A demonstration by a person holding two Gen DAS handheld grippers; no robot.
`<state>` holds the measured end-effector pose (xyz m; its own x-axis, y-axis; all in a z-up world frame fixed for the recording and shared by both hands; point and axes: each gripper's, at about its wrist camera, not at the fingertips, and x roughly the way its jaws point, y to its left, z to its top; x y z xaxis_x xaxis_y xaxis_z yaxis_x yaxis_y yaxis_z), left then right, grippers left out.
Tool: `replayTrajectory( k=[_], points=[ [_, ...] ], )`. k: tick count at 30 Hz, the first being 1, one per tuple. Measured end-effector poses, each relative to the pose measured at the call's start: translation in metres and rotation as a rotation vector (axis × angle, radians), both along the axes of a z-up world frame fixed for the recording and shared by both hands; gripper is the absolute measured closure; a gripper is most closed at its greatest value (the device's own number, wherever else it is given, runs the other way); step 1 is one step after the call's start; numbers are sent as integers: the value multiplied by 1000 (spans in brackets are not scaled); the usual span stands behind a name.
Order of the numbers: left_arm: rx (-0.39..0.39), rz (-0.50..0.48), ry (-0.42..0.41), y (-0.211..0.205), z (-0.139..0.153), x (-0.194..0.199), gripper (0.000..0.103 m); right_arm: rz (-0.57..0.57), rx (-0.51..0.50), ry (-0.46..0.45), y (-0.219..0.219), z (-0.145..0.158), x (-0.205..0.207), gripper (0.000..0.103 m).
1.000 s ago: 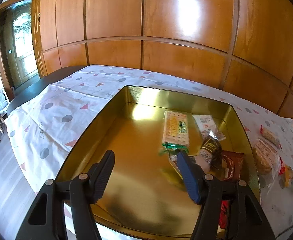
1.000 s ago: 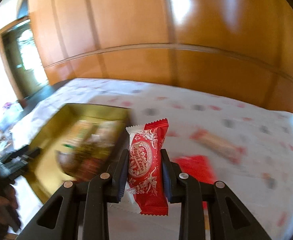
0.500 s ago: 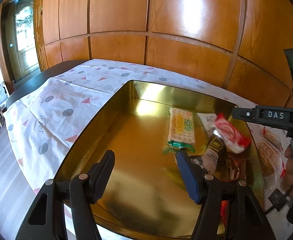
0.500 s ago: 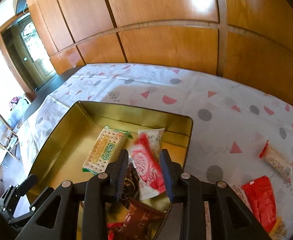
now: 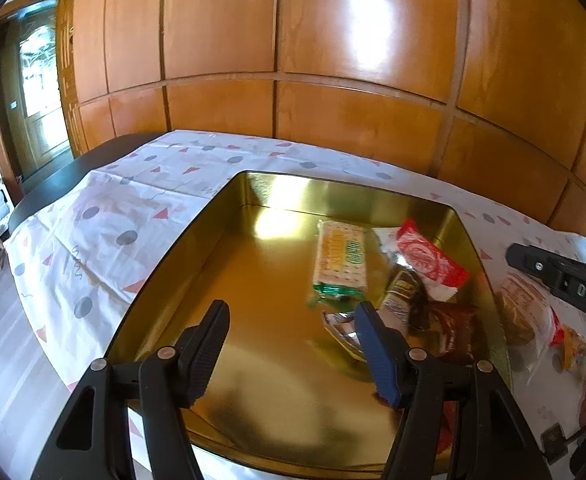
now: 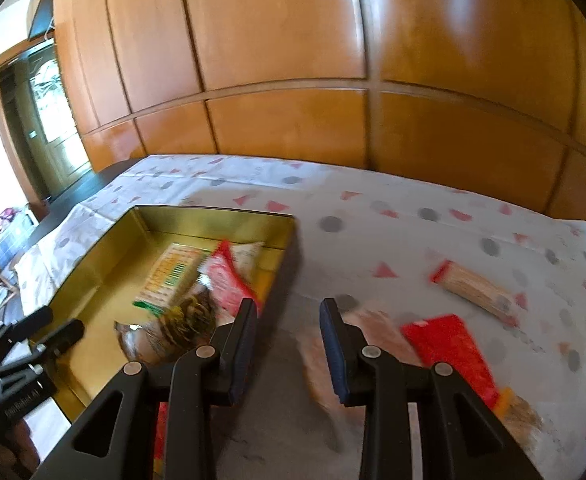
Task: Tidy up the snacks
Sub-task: 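Open the right tool to drop the snack and withdraw it, then reach the left tool to the pile and grasp the clear bread packet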
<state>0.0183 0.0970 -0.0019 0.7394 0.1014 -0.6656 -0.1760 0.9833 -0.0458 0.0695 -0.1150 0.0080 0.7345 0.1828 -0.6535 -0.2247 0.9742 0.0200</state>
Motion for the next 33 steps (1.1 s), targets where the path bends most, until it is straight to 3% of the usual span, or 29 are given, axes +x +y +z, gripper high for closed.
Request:
replayTrajectory(
  k=[16, 27, 33],
  points=[
    [63, -93, -20, -36, 13, -9, 37, -262, -70, -76, -117, 7, -44, 69],
    [98, -177, -16, -64, 15, -6, 37, -555, -47, -81, -221, 0, -71, 69],
    [117, -239, -9, -82, 15, -5, 37, -739, -69, -43, -276, -21, -80, 65]
  ],
)
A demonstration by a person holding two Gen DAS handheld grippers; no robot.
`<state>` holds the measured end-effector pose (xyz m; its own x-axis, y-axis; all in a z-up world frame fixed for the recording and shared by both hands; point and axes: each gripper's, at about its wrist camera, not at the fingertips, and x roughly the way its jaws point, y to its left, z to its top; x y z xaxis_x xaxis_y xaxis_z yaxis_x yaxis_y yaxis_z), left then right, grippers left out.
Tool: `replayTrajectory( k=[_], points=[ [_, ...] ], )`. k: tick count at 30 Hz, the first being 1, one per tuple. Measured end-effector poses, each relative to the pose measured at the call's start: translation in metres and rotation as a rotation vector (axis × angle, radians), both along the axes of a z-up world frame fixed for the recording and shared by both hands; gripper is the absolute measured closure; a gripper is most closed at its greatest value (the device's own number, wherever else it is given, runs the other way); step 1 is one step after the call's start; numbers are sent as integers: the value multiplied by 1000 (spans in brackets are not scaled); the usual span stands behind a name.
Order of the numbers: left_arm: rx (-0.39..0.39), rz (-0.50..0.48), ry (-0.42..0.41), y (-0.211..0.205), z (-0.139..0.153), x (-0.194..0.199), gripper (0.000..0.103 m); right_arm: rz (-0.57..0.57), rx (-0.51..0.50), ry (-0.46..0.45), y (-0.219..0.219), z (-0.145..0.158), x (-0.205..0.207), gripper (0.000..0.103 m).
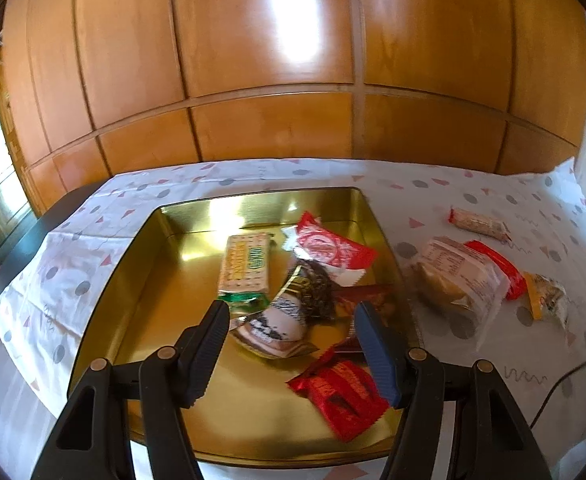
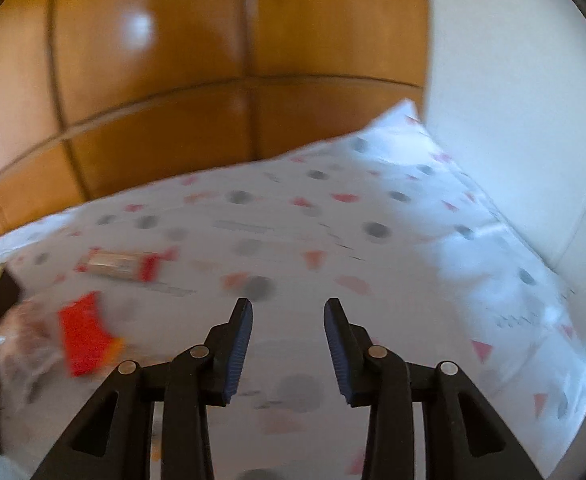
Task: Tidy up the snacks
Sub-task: 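Reach the left tool to the pile and grasp the clear bread packet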
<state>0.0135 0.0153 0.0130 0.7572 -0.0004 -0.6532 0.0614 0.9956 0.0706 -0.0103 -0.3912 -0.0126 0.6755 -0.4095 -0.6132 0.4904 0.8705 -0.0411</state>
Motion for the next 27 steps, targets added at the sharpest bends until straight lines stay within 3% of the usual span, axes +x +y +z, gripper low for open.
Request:
replayTrajectory(
  k=[5, 8, 11, 15, 20, 23, 27],
  points=[
    [-19, -76, 16, -16, 5, 3, 37, -86, 7, 60, -29, -28, 1, 66],
    [-71, -164, 36, -31, 14, 5, 37, -100, 48, 99, -39, -48, 4, 66],
    [-167, -273, 98, -50, 20, 13, 37, -93, 67, 78, -42, -49, 4, 63],
    [-251, -344, 217, -81, 16, 31, 34, -73, 67, 75, -39, -51, 5, 55],
    [-312, -336, 370, -111, 3, 58, 15, -47, 84, 58, -39, -53, 7, 47],
    [-377, -294, 456, -124, -5, 74, 13, -31, 90, 54, -38, -53, 8, 41],
    [-379, -200, 510, -136, -17, 95, 7, -21, 99, 45, -38, -54, 7, 37]
  ],
)
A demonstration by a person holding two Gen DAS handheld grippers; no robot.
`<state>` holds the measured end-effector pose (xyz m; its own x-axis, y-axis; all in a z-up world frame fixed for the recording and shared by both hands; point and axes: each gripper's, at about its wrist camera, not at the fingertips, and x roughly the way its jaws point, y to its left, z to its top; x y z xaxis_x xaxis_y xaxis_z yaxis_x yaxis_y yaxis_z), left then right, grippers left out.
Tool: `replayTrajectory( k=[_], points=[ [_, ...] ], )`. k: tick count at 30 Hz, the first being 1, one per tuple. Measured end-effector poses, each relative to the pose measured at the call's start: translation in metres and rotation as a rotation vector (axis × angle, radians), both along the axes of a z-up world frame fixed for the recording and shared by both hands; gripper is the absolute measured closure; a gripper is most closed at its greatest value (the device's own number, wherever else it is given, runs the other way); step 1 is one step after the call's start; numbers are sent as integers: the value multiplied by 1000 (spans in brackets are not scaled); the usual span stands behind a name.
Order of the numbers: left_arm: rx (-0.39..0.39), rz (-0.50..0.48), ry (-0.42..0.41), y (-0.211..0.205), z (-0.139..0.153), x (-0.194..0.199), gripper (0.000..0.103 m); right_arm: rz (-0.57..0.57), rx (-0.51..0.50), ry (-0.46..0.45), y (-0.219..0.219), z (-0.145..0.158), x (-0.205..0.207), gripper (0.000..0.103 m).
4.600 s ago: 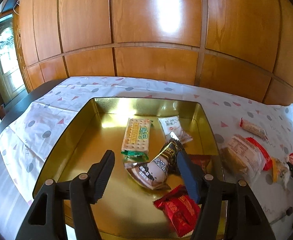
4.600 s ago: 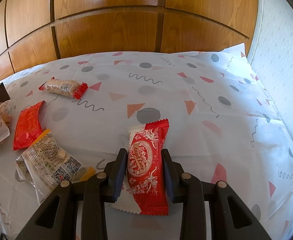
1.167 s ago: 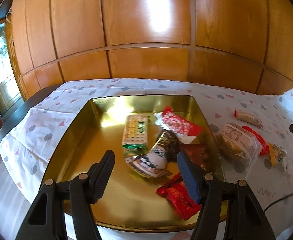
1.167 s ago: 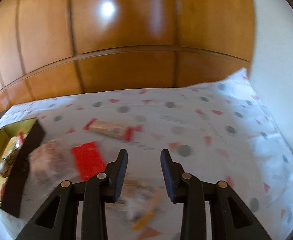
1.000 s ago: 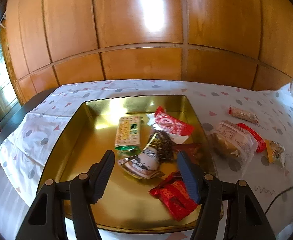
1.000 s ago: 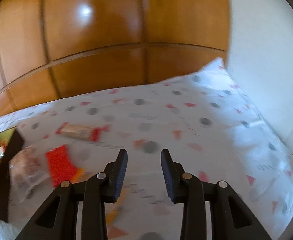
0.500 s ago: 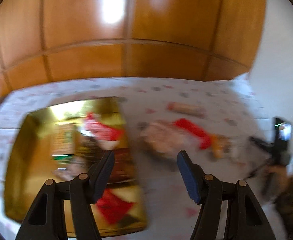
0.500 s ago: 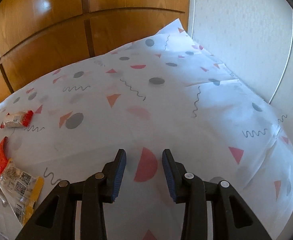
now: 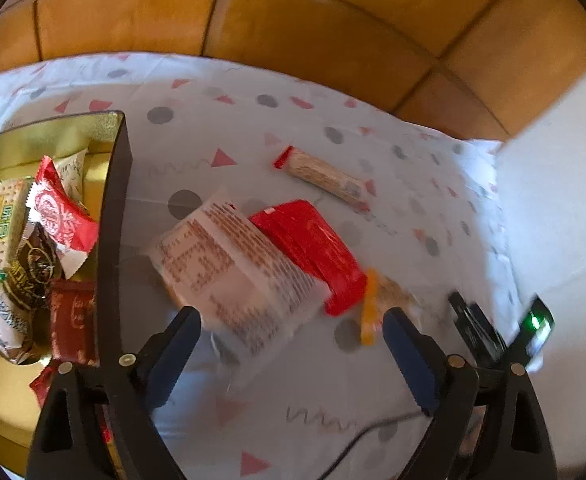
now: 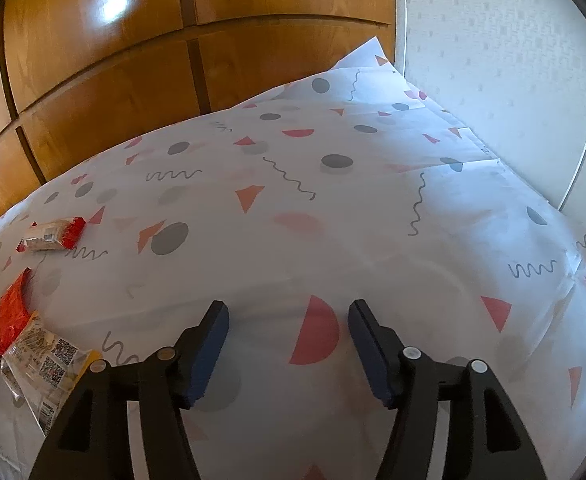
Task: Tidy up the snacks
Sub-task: 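Reach the left tool to the pile and grasp the clear bread packet, then lift the bread packet with the left tool while the right tool grasps the red packet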
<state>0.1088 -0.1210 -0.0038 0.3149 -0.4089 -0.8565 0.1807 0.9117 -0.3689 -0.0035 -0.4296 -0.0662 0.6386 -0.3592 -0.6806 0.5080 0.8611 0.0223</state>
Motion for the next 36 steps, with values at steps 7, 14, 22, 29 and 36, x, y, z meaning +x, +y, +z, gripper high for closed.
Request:
replayTrajectory(
  k=[7, 14, 22, 29, 36],
  points=[
    [46, 139, 80, -1, -21, 22, 1, 8, 16, -20, -1, -1, -2, 36],
    [133, 173, 34, -11, -32, 38, 1, 10, 28, -33, -3, -1, -3, 36],
    [263, 72, -90, -29, -37, 39, 31, 11, 30, -35, -3, -1, -4, 36],
    [242, -93, -194, -33, -35, -11, 32, 13, 36, -39, -4, -1, -4, 36],
    [266, -184, -414, -33, -39, -63, 31, 12, 27, -26, -3, -1, -3, 36]
  ],
)
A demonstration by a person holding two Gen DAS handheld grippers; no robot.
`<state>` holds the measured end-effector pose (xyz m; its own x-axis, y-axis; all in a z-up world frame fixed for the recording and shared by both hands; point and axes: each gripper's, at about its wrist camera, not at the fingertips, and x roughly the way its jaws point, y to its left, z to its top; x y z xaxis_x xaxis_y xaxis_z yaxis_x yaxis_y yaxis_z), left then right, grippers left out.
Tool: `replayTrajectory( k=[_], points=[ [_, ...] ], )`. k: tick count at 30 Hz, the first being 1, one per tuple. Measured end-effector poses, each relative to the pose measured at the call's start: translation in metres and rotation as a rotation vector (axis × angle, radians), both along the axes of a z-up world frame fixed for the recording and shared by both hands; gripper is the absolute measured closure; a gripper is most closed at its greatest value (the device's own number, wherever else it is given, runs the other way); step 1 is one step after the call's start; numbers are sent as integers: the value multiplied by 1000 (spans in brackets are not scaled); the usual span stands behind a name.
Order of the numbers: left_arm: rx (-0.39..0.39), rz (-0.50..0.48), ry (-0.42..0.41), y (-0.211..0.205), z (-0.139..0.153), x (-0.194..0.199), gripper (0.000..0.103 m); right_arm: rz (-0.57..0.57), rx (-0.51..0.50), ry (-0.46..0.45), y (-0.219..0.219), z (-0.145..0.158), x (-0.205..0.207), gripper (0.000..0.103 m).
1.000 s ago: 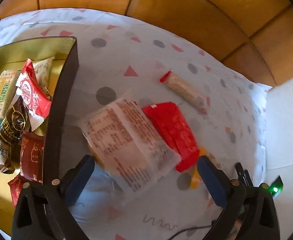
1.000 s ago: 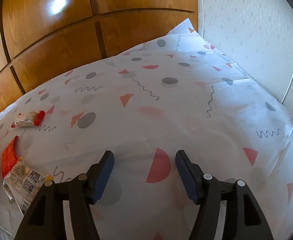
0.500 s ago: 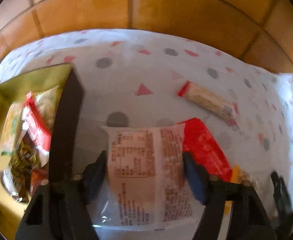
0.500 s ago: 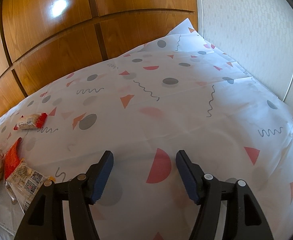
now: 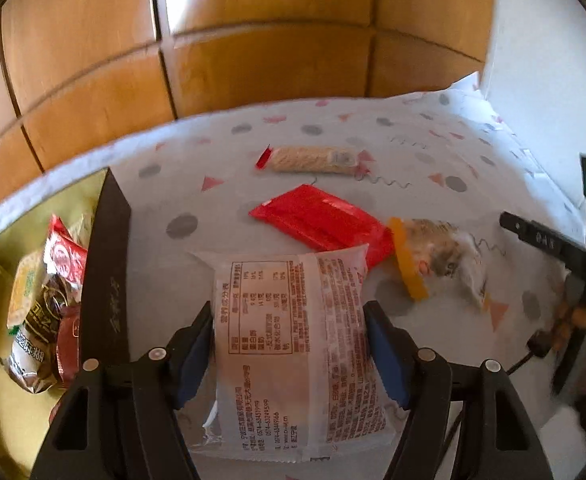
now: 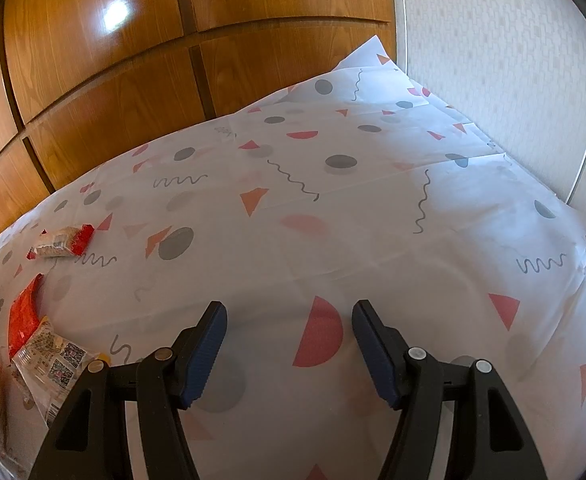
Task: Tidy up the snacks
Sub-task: 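Lift the bread packet with the left tool while the right tool grasps the red packet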
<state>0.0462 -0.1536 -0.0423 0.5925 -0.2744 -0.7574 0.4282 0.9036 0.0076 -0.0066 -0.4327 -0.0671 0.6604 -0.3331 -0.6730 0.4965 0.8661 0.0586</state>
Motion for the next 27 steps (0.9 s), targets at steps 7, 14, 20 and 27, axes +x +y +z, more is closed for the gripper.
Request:
replayTrajectory(
  k=[7, 14, 20, 27],
  points=[
    [-51, 10, -17, 2, -12, 5, 30, -2, -27, 38, 4, 1, 4, 36],
    [-11, -18, -42, 2, -23, -2, 30, 214, 25, 44, 37, 32, 32, 44],
    [-76, -1, 8, 9, -28, 4, 30, 610, 63, 143, 124, 46, 91, 44],
    [-87, -6, -11, 10, -32, -1, 30, 744, 5, 325, 181, 15, 145, 43]
  ],
)
